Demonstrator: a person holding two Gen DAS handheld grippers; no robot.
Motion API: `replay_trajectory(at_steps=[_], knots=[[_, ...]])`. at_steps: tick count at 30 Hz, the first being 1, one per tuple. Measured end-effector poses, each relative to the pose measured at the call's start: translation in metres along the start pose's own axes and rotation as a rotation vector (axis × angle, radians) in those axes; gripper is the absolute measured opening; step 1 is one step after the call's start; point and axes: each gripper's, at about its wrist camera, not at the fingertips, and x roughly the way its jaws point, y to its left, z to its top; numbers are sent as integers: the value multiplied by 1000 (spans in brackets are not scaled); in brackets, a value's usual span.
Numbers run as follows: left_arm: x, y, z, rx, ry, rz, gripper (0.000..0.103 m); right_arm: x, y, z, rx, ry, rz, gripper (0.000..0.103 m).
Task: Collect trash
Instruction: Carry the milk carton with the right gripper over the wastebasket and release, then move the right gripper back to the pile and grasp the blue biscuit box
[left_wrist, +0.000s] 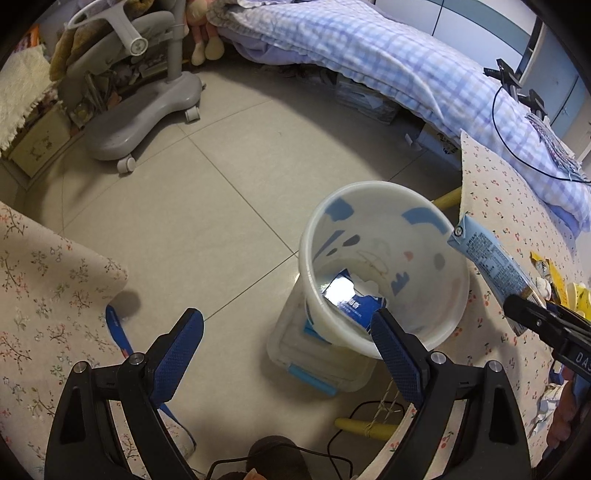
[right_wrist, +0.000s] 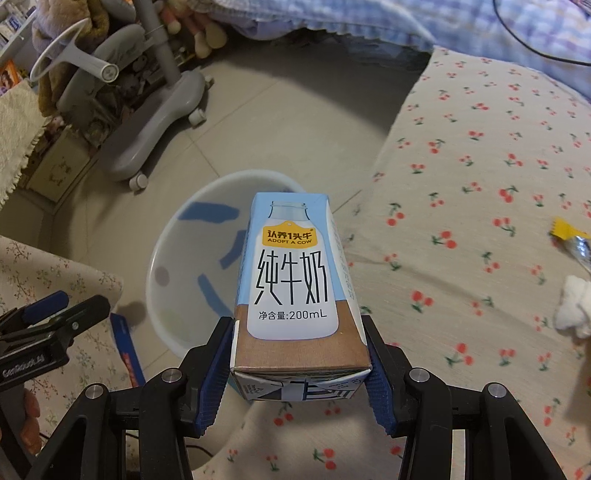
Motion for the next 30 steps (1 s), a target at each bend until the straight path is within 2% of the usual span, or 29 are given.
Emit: replay_trajectory(at_steps=[4,6,9,20,30], knots=[[3,2,0,-3,7,6,93,4,6,3,-9,-10,43,58],[3,1,-1,-2,8,7,93,3,7,4,-3,-19,48,70],[2,0,-1,0,6,3,93,-6,8,4,-1,-43,41,74],[-8,-29,-5,56,-4,-39,93,-56,-15,-9,-9,-110,-69,78],[-19,-74,-17,151,-14,-77,93,-118,-74,-44,28,-170,-213,91]])
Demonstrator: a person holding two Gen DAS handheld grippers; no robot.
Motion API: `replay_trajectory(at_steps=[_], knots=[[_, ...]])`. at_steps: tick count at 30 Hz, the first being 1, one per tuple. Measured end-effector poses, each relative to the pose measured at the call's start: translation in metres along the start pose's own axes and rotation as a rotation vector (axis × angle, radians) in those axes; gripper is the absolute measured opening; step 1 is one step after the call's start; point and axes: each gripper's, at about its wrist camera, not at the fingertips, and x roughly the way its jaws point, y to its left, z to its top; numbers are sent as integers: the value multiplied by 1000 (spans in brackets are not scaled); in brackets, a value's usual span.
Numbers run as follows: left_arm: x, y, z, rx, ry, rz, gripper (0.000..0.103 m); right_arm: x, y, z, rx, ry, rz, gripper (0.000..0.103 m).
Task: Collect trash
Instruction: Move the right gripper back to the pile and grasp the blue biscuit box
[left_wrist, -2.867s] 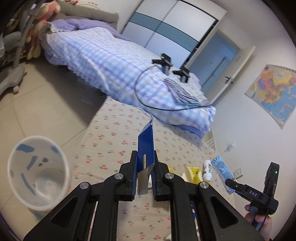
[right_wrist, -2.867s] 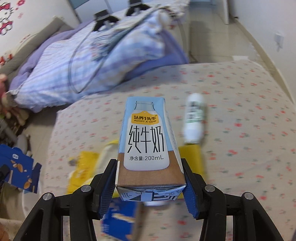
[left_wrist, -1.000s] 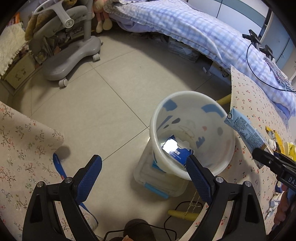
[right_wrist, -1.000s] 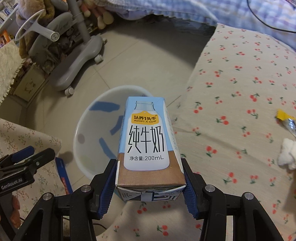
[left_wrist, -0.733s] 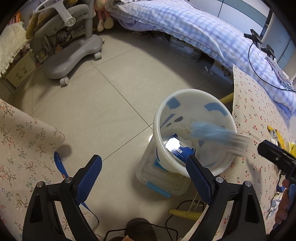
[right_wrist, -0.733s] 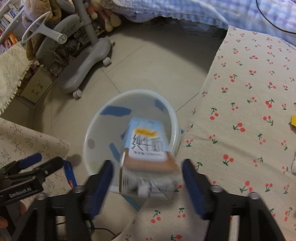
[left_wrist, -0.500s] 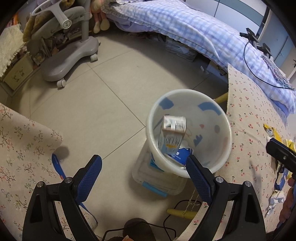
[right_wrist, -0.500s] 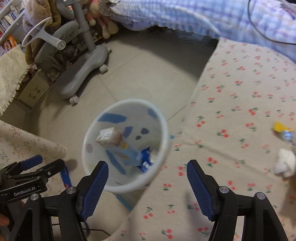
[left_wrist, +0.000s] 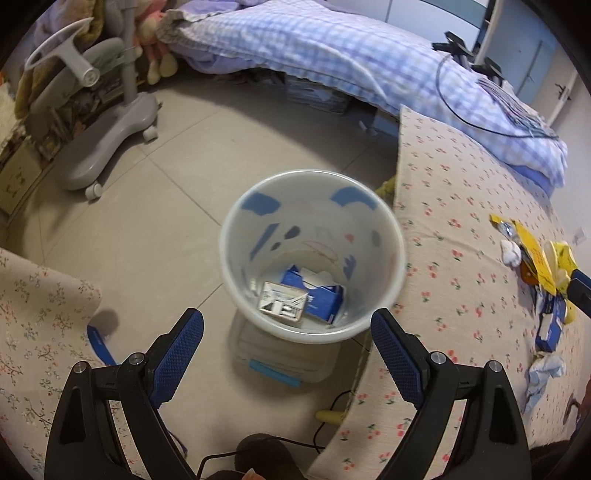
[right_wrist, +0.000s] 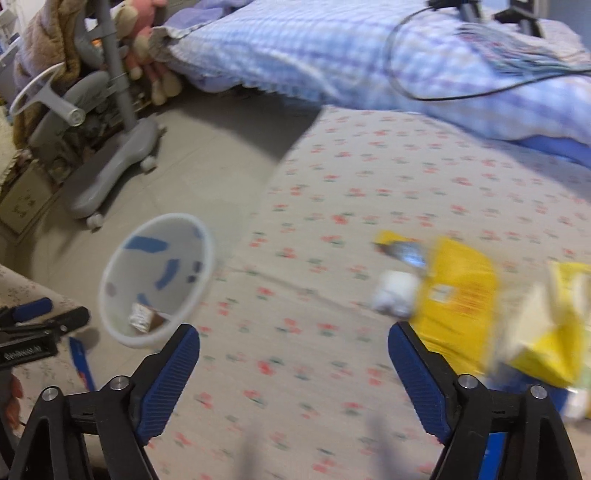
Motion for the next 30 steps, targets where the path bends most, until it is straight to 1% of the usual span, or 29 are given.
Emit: replay_trajectory(at_steps=[4,6,12,16,19,28,29,30], knots=[[-1,-15,-2,27,2,-12,94,-18,-37,-15,36,-4,-62,94],[-1,-24,-4,43,4,-18,98,-24,-54,-22,67,1,-86,95],[-5,-48,-10,80,11,-55,99,-25,-95,-51,147,63,-153,96],[-7,-65,-13,115,15,-72,99,-19,-115,-64,228,109,-143,95],[-6,-77,-17,143,23,-74,99,-15,-124,-68,292,132,-127,96],[-3,-100,-24,197,38,-72,99,10,-125,-65,293,172,-193,95],[-4,-103,-25,203,38,-75,99,13,-124,-64,289,176,-201,94],[-5,-106,-26,208,39,-77,99,16,-125,-65,285,184,-216,88]])
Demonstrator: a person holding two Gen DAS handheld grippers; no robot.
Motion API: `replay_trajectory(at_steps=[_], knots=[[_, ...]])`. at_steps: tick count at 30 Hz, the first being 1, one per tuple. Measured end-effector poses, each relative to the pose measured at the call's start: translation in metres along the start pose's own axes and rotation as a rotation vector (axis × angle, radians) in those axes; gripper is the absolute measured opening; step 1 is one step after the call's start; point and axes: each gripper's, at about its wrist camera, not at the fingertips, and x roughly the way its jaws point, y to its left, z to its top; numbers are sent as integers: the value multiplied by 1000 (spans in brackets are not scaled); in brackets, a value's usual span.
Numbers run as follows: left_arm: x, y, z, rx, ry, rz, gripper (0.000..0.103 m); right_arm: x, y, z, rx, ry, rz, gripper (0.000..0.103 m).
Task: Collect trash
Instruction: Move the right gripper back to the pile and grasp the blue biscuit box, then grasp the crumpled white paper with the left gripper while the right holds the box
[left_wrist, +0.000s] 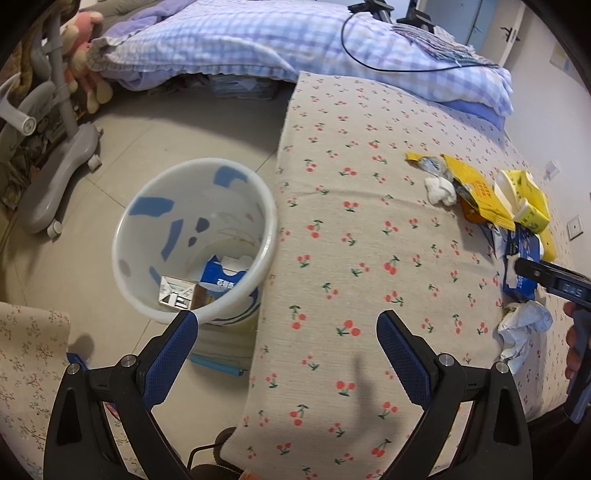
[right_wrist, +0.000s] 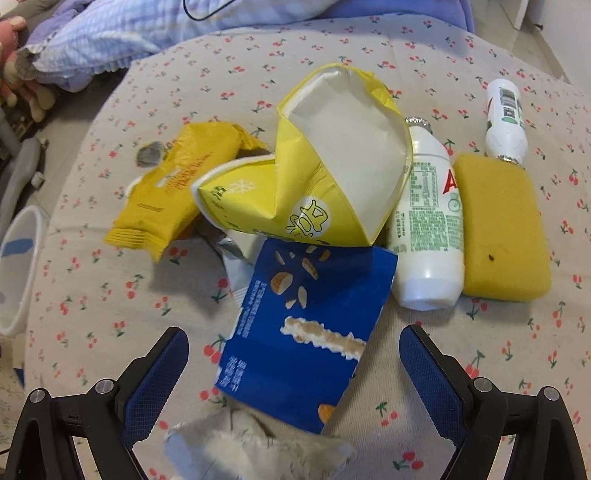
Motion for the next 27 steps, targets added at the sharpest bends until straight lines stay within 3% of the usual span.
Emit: replay_trajectory(at_steps=[1,2,3,14,19,20,21,27], knots=[[0,-3,0,6,1,-3,99,2,0,0,-2,6,-13,82],[0,-7,0,11,2,-6,99,4,-1,0,-3,11,-11,68],[0,-10,0,17,4,-10,99,5,-3,0,0,20,-2,65],[-3,-78,-3,148,15,-88,99,-46,-39,-19,19,-65,49,65],[-3,-122,-10,219,40,-173,99,-63,-74,-36,75,-84,53,65],[-3,-129,-12,232,40,-188,99,-65,-81,-38,84,-86,49,62],[-4,-140,-14,249,38,-211,99,-67,-88,-41,95,-88,46,51],[0,-189,-25,313,64,-301,99,-70,-127,-59,143,-70,20,49]])
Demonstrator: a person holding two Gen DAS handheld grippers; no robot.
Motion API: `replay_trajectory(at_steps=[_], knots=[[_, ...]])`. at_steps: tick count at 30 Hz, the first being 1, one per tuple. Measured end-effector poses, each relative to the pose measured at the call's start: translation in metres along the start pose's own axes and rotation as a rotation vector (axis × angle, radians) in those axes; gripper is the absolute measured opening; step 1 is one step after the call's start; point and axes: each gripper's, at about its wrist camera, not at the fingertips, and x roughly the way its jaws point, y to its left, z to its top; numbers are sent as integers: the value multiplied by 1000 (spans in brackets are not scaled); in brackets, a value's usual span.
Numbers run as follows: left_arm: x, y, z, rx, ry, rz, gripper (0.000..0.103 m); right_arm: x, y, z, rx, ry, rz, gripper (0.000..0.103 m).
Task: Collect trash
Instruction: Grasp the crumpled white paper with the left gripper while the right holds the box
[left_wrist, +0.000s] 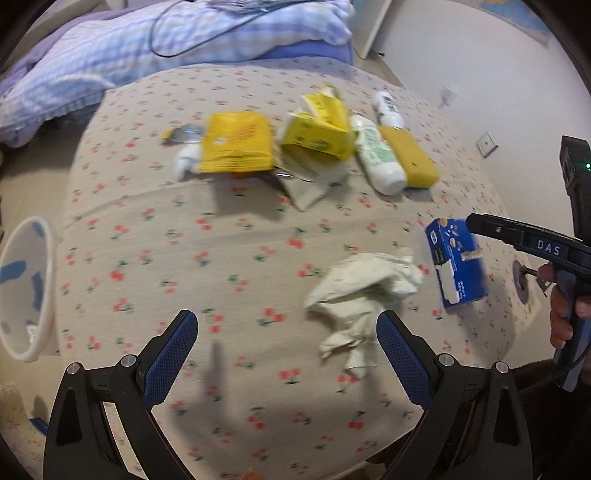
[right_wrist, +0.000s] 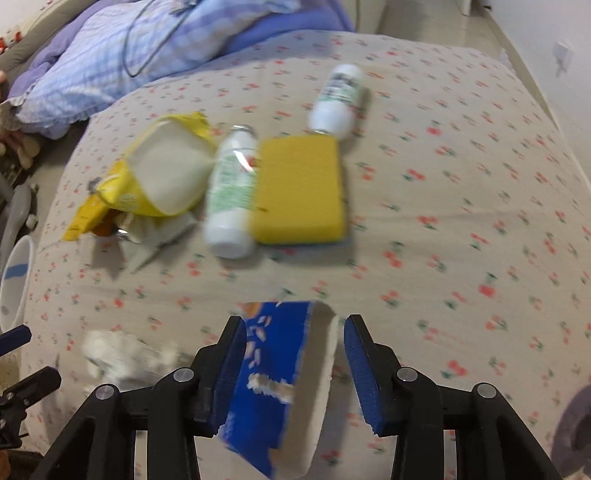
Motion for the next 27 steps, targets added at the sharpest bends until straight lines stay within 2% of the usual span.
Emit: replay_trajectory(at_steps=[4,7,8,9,10,12,13,14,19,27], knots=[[17,-20,2,22,32,-32,98,5,-16,-9,36,39,20,49],[28,-29,4,30,42,-59,95,8,-26,-14,56,50,28,61],[31,-32,4,31,44,-69,88,7,-27,-14,60,50,31,65],[34,-34,5,34,50,-81,76,7,-29,-15,64,50,34,66],[37,-35,4,36,57,-89,70,8,-30,-15,66,52,37,66],[42,-36,5,36,63,-100,43,8,-30,-15,69,52,40,70],[42,-36,5,35,60,-108,36,8,-30,-15,69,53,41,72],[41,-37,5,37,55,-118,20,9,-28,-15,67,55,44,72],[26,-40,7,70,-9,-98,18,15,-16,-18,38,76,65,74],[13,-25,8,36,-43,-77,18,29,0,-25,-13,124,51,75]])
